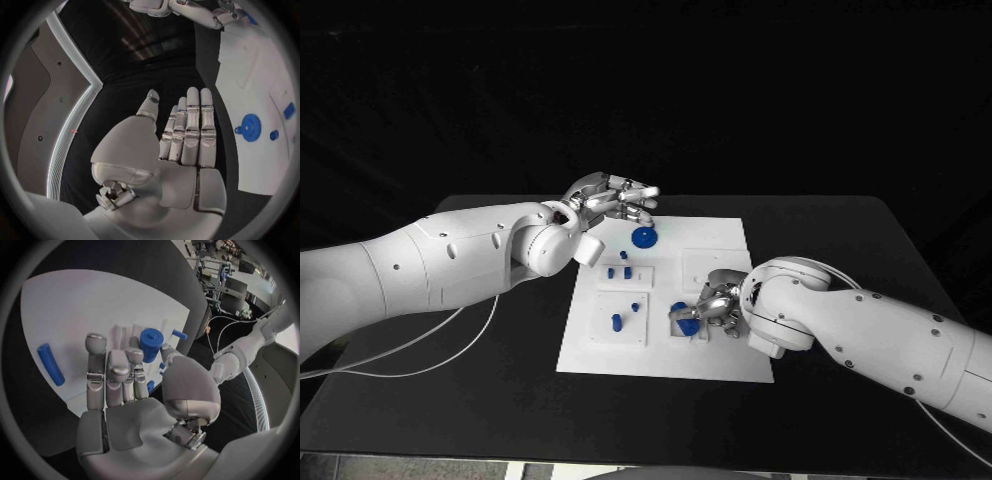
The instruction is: Assemble the parts on the task board
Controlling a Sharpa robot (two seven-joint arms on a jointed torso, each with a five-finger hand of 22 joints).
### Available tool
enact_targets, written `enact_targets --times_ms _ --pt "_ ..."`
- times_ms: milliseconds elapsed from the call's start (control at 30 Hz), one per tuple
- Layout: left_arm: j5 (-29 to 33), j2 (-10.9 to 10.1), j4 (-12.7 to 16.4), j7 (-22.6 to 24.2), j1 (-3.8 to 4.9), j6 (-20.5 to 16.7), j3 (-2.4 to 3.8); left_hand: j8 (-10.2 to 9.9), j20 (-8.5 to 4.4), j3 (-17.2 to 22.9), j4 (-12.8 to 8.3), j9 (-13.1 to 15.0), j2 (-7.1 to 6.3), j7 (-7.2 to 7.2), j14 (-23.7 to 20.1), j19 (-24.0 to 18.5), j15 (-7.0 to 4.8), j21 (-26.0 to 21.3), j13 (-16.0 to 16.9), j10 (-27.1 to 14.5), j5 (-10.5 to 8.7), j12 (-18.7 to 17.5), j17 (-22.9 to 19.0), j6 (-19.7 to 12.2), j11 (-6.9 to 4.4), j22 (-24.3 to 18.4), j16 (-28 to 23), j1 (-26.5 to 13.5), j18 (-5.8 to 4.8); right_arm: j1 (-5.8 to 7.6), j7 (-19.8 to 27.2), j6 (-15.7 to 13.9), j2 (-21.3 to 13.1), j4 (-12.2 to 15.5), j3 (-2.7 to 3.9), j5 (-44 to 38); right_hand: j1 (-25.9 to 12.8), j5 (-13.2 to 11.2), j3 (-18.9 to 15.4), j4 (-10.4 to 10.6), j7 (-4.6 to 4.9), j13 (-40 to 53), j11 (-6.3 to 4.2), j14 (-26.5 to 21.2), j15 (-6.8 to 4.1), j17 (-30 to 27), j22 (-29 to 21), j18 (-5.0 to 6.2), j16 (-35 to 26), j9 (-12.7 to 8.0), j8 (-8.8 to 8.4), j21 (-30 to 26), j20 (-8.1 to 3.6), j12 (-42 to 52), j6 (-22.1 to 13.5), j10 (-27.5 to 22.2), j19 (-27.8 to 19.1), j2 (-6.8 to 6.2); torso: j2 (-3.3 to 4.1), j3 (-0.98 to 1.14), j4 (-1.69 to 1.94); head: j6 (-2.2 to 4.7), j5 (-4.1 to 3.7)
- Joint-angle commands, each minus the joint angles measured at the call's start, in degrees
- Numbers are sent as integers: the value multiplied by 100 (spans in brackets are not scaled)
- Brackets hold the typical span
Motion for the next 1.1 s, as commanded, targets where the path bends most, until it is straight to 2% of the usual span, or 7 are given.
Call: enact_targets --times_ms 33,67,133,200,233,633,1100 --pt "-26 7 9 19 3 89 4 13 35 -3 32 -6 -20 8 -18 10 30 22 10 -54 -1 -8 -11 -34 -4 -19 -22 -49 -17 -49 36 190 -12 9 -37 15 47 -6 -190 102 6 4 38 20 -18 6 375 -76 -30 -9 -13 -42 -23 -45 -44 -6 13 -188 -1 6 0 15 0" --pt "-27 6 9 18 3 91 4 13 35 -3 32 -6 -20 8 -18 10 30 22 10 -54 -1 -8 -11 -34 -4 -19 -22 -49 -17 -50 49 185 -20 16 -37 19 119 -4 -416 183 9 6 41 22 -16 4 373 -73 -37 -2 -12 -52 -18 -49 -49 -8 11 -141 -1 7 1 16 0" --pt "-30 3 10 17 3 94 4 13 35 -3 32 -6 -20 8 -18 10 30 22 10 -54 -1 -8 -11 -34 -4 -19 -22 -49 -17 -53 72 170 -41 38 -37 24 165 11 -918 103 18 10 45 27 -3 -2 374 -58 -43 27 -12 -58 0 -37 -58 -12 15 128 0 7 3 19 -1" --pt "-33 0 10 16 3 95 4 14 36 -4 31 -6 -24 8 -18 9 30 22 10 -55 0 -8 -11 -35 -3 -21 -23 -48 -17 -57 94 156 -72 74 -37 30 133 111 -1564 -274 25 1 41 26 6 -15 376 -44 -44 85 -13 -59 13 -17 -75 -18 17 493 1 3 6 19 -3" --pt "-35 -1 10 16 3 95 4 14 36 -5 29 -6 -30 8 -18 9 30 22 10 -56 1 -8 -11 -36 -3 -22 -23 -46 -17 -58 103 152 -90 97 -37 34 113 97 -1686 -328 16 -7 52 25 2 -18 374 -40 -38 105 -15 -65 15 -12 -81 -23 20 559 2 2 5 15 -2" --pt "-60 -6 -1 22 3 101 4 15 37 -3 30 -6 -31 8 -19 8 30 22 10 -56 12 -8 -12 -36 -4 -25 -23 -46 -17 -63 180 72 -304 337 -12 42 76 32 -2052 -356 12 -21 51 23 -1 -36 379 -34 -28 142 -15 -52 16 29 -82 -18 28 683 -1 -3 2 37 5" --pt "-67 -6 -6 19 3 99 4 19 37 3 26 -5 -39 8 -20 8 31 25 9 -59 20 -9 -12 -36 -2 -34 -23 -45 -17 -63 228 6 -460 578 175 -8 104 32 -2249 -402 11 -25 49 20 -1 -40 382 -35 -24 147 -15 -33 15 35 -78 -16 32 801 2 0 -1 58 2"
